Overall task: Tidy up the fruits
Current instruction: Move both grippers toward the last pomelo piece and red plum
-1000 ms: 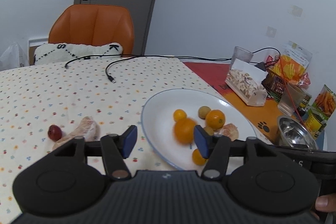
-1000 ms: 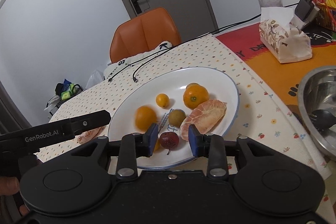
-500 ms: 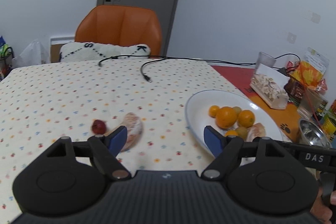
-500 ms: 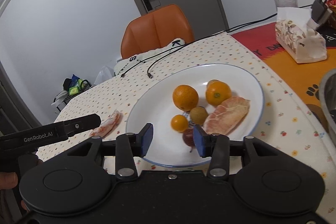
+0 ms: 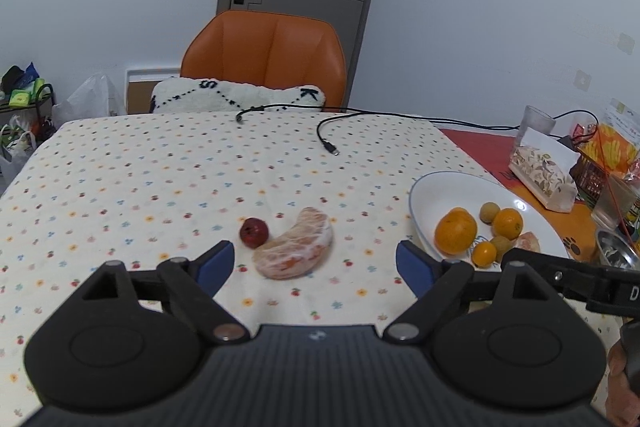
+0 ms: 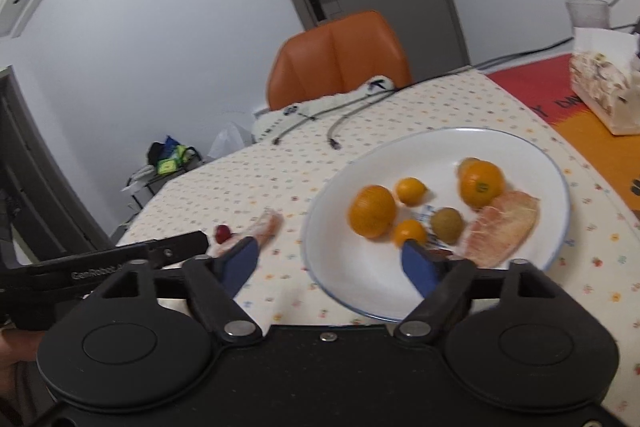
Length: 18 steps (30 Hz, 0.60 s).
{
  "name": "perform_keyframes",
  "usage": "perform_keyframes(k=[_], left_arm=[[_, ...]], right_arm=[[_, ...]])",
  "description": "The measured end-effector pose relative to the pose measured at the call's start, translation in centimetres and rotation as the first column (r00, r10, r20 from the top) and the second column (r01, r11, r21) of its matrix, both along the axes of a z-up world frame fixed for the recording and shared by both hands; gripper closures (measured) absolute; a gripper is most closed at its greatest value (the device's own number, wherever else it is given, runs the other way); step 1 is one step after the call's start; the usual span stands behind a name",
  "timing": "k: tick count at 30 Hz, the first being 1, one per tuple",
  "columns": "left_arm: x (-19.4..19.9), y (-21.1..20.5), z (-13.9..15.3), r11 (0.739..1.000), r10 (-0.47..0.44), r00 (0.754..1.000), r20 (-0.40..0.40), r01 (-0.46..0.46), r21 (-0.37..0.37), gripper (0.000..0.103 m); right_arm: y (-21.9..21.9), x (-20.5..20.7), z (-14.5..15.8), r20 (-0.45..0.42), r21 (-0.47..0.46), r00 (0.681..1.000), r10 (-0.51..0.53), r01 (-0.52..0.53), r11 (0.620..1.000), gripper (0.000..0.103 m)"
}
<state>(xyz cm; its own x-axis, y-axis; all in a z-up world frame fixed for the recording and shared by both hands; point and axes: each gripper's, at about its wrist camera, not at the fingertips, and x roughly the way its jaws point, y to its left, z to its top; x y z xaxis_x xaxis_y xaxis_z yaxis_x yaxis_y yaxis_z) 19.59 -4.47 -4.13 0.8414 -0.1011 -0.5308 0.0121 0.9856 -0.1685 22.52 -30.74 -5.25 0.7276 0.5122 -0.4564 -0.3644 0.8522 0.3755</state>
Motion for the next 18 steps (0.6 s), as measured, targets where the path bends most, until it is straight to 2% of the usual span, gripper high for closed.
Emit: perform_keyframes(k=[8, 10, 14, 18], left_arm=[[-0.9, 2.2, 0.0, 0.999, 0.038, 0.999, -0.001, -0.038, -0.006, 0.016], [-1.1, 2.9, 0.0, 0.999, 0.05, 0.999, 0.0, -0.05, -0.011, 0.016], [-1.3, 4.1, -0.1, 0.998, 0.064, 0.998, -0.01, -0.064, -0.024, 0.015], [-1.5, 5.3, -0.2, 0.996, 0.077, 0.997, -0.016, -0.078, -0.035, 0.011]], right_arm=[[2.4, 0.3, 0.0, -0.018, 0.003, 0.999, 0.043, -0.043, 0.999, 0.021], [2.9, 0.3, 0.0, -0.021, 0.003, 0.999, 0.05, -0.05, 0.999, 0.018], [4.1, 0.1, 0.1, -0.01, 0.0, 0.998, 0.067, -0.067, 0.998, 0.004], [5.2, 0.3, 0.1, -0.013, -0.002, 0.996, 0.086, -0.086, 0.996, 0.0]])
